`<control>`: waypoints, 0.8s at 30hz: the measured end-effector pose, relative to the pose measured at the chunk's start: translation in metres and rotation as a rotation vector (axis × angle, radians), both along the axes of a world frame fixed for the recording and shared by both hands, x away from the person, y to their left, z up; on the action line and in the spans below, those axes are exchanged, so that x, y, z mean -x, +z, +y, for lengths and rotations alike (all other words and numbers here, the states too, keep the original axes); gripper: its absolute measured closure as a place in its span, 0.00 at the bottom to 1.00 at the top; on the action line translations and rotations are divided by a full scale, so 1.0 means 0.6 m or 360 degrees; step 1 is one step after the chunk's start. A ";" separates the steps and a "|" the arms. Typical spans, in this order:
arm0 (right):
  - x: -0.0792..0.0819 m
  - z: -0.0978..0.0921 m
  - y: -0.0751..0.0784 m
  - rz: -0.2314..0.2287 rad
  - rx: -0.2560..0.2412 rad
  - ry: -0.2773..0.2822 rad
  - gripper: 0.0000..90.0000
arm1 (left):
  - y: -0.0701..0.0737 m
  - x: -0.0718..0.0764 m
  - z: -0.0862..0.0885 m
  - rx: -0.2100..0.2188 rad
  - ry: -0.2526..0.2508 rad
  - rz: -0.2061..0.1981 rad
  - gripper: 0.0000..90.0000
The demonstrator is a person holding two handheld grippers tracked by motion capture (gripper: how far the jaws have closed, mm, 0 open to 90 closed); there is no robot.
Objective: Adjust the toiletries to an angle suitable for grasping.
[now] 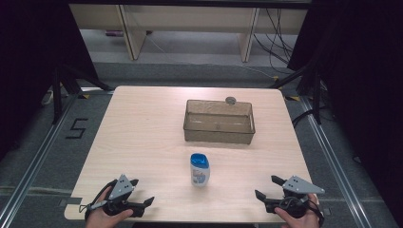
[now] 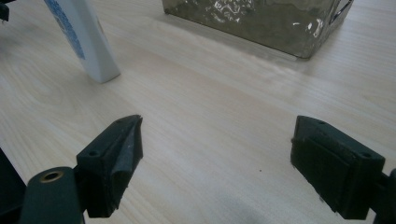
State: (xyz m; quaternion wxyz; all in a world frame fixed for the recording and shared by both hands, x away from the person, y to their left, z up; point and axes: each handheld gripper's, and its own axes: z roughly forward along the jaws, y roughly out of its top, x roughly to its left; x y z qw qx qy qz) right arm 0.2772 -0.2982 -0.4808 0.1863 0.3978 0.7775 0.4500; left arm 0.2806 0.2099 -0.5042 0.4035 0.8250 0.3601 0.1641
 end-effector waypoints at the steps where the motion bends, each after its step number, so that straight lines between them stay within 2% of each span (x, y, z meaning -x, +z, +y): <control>1: 0.000 0.000 0.000 -0.0013 0.0005 0.0001 0.20 | 0.000 0.000 0.000 0.0004 0.0003 0.0000 0.16; 4: 0.000 0.002 0.000 -0.0026 0.0003 0.0004 0.20 | 0.000 0.000 0.000 0.0004 0.0004 -0.0001 0.16; 5: 0.002 0.006 0.000 0.0016 -0.0037 -0.0008 0.20 | 0.000 0.000 0.000 0.0003 0.0004 -0.0002 0.16; 6: 0.002 0.007 0.001 0.0016 -0.0033 -0.0007 0.20 | 0.000 0.000 0.000 0.0003 0.0004 -0.0002 0.16; 8: 0.001 0.007 0.000 0.0003 -0.0028 -0.0004 0.20 | 0.000 0.000 0.000 0.0006 0.0004 0.0001 0.16; 9: -0.002 0.005 0.001 -0.0040 0.0001 0.0020 0.20 | 0.000 -0.001 0.000 0.0007 0.0004 -0.0002 0.16; 10: -0.001 0.006 0.001 -0.0042 0.0004 0.0018 0.20 | 0.000 -0.001 0.000 0.0007 0.0006 -0.0002 0.16; 11: -0.001 0.008 0.001 -0.0031 -0.0004 0.0020 0.20 | 0.000 -0.001 0.000 0.0006 0.0006 -0.0002 0.16; 12: 0.002 0.011 0.002 0.0016 -0.0028 0.0012 0.20 | 0.000 0.000 0.000 0.0004 0.0009 -0.0004 0.16; 13: -0.002 0.012 0.003 -0.0039 -0.0012 0.0042 0.20 | 0.000 0.001 -0.002 0.0011 0.0017 -0.0007 0.16; 16: -0.002 0.016 0.005 -0.0042 -0.0025 0.0043 0.20 | 0.000 0.000 0.000 0.0002 0.0007 -0.0003 0.16; 17: -0.003 0.019 0.007 -0.0065 -0.0042 0.0060 0.20 | -0.001 0.000 0.000 0.0010 0.0019 -0.0012 0.16; 19: -0.002 0.022 0.008 -0.0046 -0.0048 0.0049 0.20 | 0.001 0.001 0.000 0.0005 0.0021 -0.0008 0.16; 21: -0.004 0.025 0.009 -0.0088 -0.0036 0.0066 0.20 | 0.001 0.001 0.000 0.0002 0.0018 -0.0009 0.16; 22: -0.002 0.030 0.009 -0.0050 -0.0058 0.0052 0.20 | 0.001 0.001 0.000 0.0004 0.0019 -0.0003 0.16; 23: -0.004 0.035 0.010 -0.0093 -0.0049 0.0077 0.20 | 0.000 0.001 0.000 0.0010 0.0016 -0.0003 0.16; 24: -0.004 0.037 0.011 -0.0091 -0.0049 0.0079 0.20 | 0.001 0.001 0.000 0.0000 0.0019 -0.0005 0.16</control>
